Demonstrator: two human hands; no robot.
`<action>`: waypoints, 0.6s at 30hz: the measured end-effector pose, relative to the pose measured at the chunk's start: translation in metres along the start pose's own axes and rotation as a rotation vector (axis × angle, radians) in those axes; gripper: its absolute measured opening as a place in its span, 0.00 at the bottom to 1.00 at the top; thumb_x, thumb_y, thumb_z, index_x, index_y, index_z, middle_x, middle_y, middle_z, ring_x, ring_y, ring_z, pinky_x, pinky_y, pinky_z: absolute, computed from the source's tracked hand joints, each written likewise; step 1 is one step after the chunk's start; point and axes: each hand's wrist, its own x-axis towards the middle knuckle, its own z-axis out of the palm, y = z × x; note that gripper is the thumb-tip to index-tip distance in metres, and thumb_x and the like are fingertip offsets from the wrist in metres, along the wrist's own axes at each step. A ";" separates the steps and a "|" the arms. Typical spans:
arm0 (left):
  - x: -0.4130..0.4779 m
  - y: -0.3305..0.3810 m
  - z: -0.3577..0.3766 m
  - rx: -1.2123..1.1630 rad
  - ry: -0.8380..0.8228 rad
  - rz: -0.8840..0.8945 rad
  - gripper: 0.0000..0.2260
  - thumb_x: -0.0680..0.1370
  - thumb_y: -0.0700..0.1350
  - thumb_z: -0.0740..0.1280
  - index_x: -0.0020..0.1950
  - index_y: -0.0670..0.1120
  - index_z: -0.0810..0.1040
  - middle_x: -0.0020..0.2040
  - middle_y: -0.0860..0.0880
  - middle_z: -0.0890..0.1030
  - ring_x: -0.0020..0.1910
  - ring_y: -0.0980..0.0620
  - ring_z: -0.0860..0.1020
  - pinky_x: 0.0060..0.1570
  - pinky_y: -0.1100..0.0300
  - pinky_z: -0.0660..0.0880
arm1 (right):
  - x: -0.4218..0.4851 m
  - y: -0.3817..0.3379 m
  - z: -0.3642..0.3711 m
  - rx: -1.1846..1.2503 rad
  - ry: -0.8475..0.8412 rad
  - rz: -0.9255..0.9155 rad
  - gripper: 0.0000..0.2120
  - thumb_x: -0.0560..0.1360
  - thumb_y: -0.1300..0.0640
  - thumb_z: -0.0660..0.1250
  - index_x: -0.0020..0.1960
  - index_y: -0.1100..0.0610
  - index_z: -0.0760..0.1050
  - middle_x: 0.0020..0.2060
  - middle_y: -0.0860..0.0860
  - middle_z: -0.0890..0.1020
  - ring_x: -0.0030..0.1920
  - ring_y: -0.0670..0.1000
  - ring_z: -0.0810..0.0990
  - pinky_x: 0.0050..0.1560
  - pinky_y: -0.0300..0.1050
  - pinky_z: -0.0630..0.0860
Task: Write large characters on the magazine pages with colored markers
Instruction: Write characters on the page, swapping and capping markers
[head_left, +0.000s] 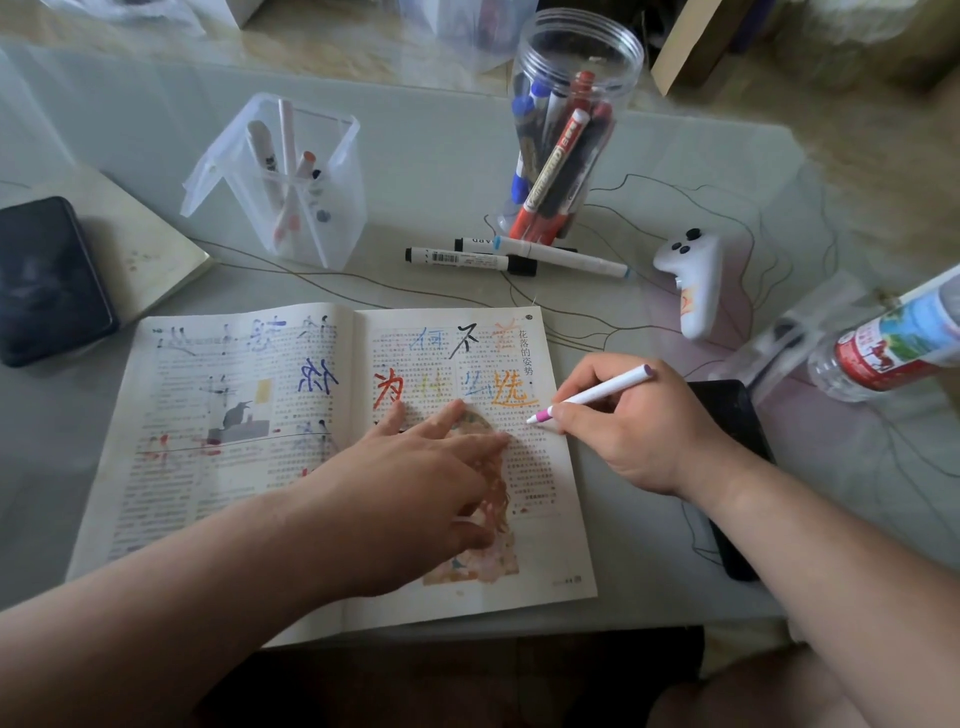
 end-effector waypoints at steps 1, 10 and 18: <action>0.000 0.000 0.000 0.001 0.001 0.000 0.12 0.82 0.63 0.59 0.42 0.59 0.68 0.81 0.64 0.46 0.80 0.53 0.36 0.78 0.38 0.42 | 0.000 0.000 0.000 -0.009 -0.001 -0.004 0.09 0.72 0.55 0.77 0.37 0.57 0.80 0.31 0.57 0.81 0.29 0.46 0.71 0.30 0.39 0.67; -0.001 0.001 -0.001 -0.002 -0.005 0.003 0.11 0.82 0.63 0.59 0.43 0.59 0.69 0.81 0.64 0.45 0.80 0.53 0.36 0.78 0.38 0.42 | 0.003 0.001 0.001 -0.066 0.061 0.043 0.10 0.69 0.54 0.75 0.35 0.58 0.77 0.25 0.49 0.77 0.27 0.45 0.70 0.28 0.36 0.66; -0.001 0.001 -0.002 0.008 -0.013 0.006 0.12 0.82 0.62 0.59 0.41 0.59 0.67 0.81 0.64 0.46 0.80 0.52 0.36 0.78 0.37 0.43 | 0.001 -0.002 0.001 -0.027 -0.046 0.026 0.09 0.71 0.57 0.76 0.35 0.56 0.79 0.28 0.54 0.79 0.28 0.46 0.70 0.29 0.39 0.66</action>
